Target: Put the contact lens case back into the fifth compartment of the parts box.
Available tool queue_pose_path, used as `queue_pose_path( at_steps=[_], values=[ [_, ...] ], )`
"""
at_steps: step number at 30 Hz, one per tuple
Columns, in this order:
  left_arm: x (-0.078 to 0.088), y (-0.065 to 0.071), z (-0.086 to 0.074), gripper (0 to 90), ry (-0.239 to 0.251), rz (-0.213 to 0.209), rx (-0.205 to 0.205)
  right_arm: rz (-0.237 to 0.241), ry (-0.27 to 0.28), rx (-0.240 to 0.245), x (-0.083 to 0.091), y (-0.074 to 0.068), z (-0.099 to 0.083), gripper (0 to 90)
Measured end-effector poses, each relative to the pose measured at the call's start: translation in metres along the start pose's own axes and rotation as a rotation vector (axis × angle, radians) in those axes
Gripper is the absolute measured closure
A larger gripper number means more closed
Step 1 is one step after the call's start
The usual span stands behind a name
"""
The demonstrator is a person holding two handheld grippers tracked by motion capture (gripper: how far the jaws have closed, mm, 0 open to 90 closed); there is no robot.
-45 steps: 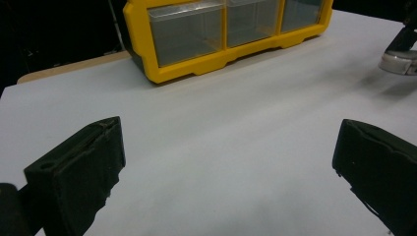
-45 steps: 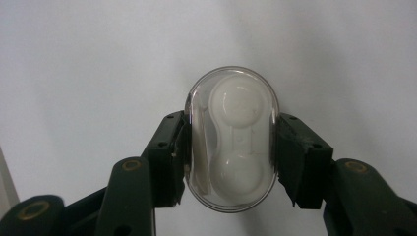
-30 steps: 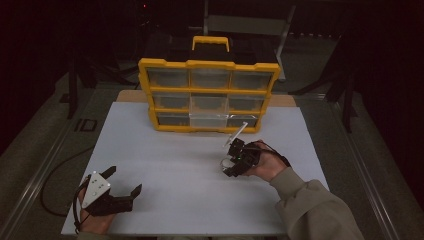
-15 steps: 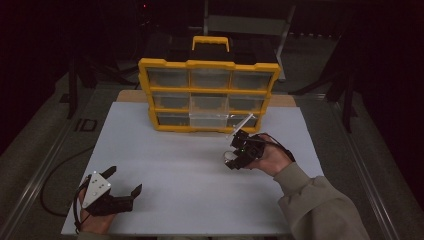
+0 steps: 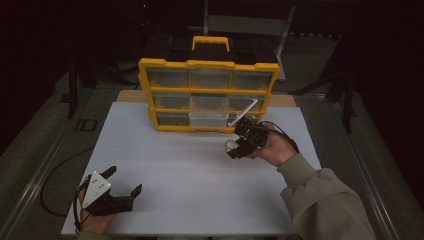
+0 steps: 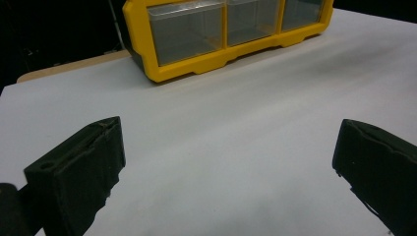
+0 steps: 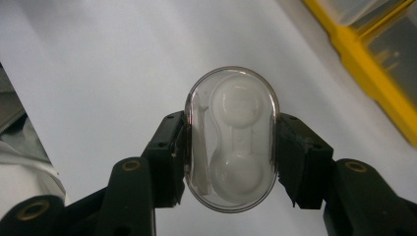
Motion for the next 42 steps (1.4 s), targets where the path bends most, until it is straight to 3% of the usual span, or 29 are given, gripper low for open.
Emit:
queue_pose_path(
  at_steps=[10, 42],
  values=[
    [0.0, 0.0, 0.0, 0.1, -0.001, 0.0, 0.001, -0.013, 0.02, -0.017, 0.016, 0.008, 0.018, 49.0],
    [-0.001, 0.0, -0.001, 0.1, -0.004, 0.0, 0.003, -0.068, 0.034, -0.052, 0.042, 0.039, 0.06, 49.0]
  ],
)
Point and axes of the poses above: each handheld gripper's, and its own axes: x roughly backward along the jaws, z roughly out of its top, y roughly to its right, the point moved 8 cm from there along -x, roughly forward along the jaws, and after that the axes turned 11 degrees about y, right-handed, at the moved point
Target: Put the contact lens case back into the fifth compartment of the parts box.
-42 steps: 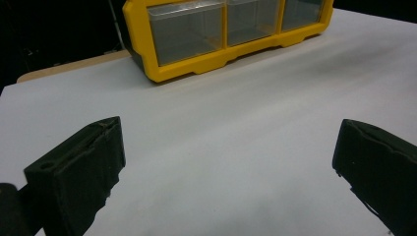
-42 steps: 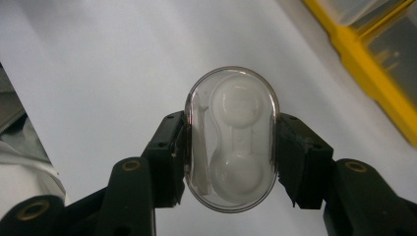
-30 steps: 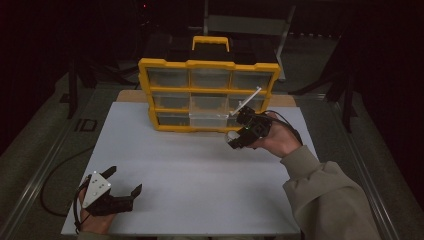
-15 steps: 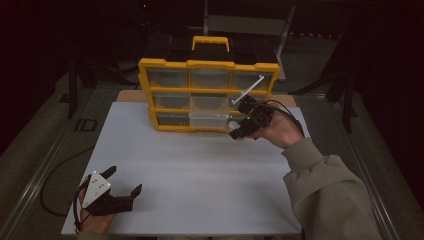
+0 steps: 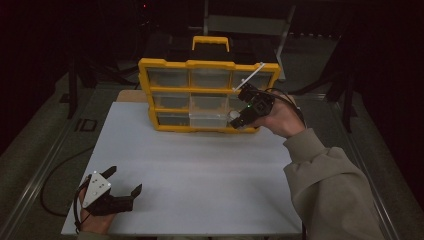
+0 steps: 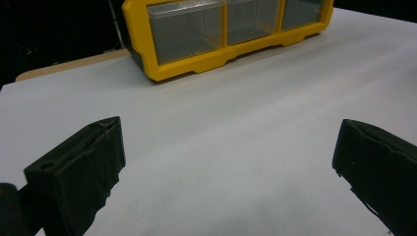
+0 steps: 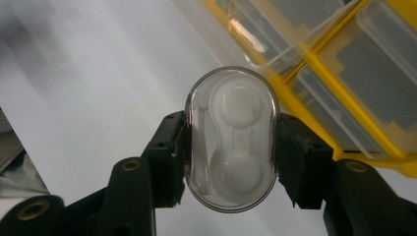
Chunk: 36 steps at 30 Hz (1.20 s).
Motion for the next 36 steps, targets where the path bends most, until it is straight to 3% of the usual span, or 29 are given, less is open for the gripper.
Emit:
queue_pose_path(
  at_steps=[21, 36],
  values=[
    [0.0, -0.001, 0.0, 0.1, 0.002, 0.001, 0.002, -0.053, 0.018, -0.045, 0.005, 0.024, 0.033, 49.0],
    [0.001, -0.001, 0.0, 0.1, 0.002, 0.001, 0.003, -0.056, 0.046, -0.07, -0.005, 0.025, 0.055, 49.0]
  ],
)
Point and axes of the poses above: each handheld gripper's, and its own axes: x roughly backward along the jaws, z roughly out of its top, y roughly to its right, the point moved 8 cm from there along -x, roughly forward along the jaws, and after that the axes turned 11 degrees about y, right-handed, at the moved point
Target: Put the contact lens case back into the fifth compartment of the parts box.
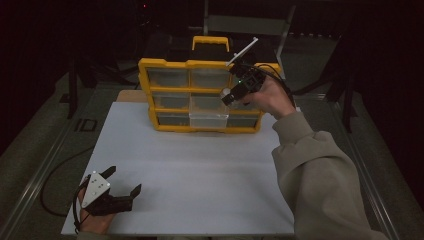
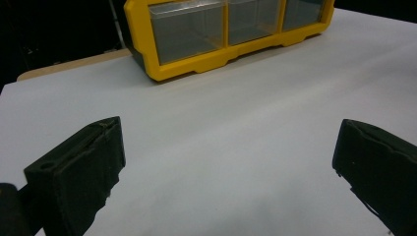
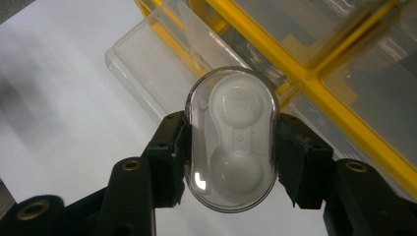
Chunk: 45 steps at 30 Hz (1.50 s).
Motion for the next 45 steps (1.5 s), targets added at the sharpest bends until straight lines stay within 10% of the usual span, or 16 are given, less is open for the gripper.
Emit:
queue_pose_path(
  at_steps=[45],
  values=[
    [0.0, 0.0, -0.001, 0.1, -0.002, -0.006, -0.001, 0.005, -0.004, -0.005, -0.037, -0.013, 0.017, 48.9]
  ],
)
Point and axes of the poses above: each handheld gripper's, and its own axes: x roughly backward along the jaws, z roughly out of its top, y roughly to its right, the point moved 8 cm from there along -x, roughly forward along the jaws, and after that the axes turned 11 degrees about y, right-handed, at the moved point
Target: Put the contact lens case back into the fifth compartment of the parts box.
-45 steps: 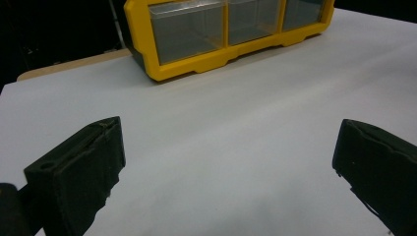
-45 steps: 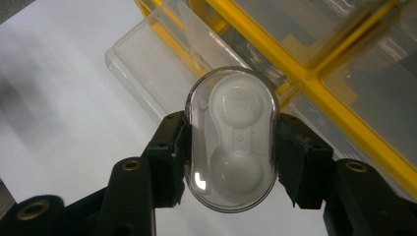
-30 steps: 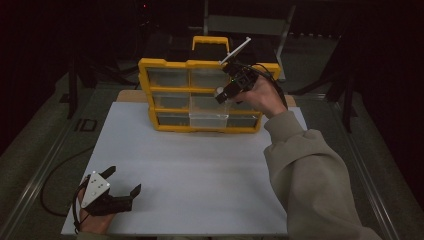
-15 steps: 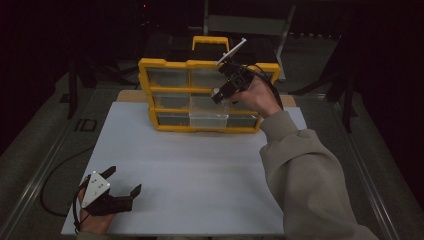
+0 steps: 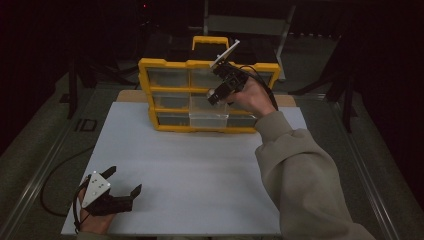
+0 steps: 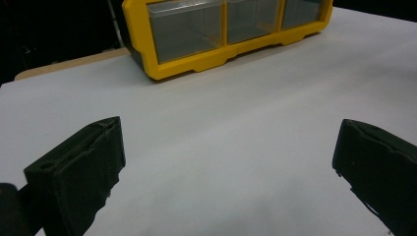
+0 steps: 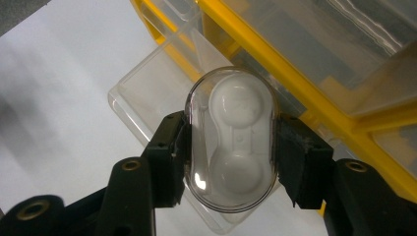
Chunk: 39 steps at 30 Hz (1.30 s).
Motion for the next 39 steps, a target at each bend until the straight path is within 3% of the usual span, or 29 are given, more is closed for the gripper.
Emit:
queue_pose_path(
  at_steps=[12, 39],
  values=[
    [0.001, 0.0, 0.0, 0.1, 0.0, 0.001, 0.0, -0.005, -0.026, 0.024, -0.013, -0.003, -0.003, 48.8],
    [0.002, -0.001, 0.0, 0.1, 0.003, 0.005, 0.002, -0.04, -0.07, 0.016, -0.03, 0.0, -0.011, 48.4]
  ],
)
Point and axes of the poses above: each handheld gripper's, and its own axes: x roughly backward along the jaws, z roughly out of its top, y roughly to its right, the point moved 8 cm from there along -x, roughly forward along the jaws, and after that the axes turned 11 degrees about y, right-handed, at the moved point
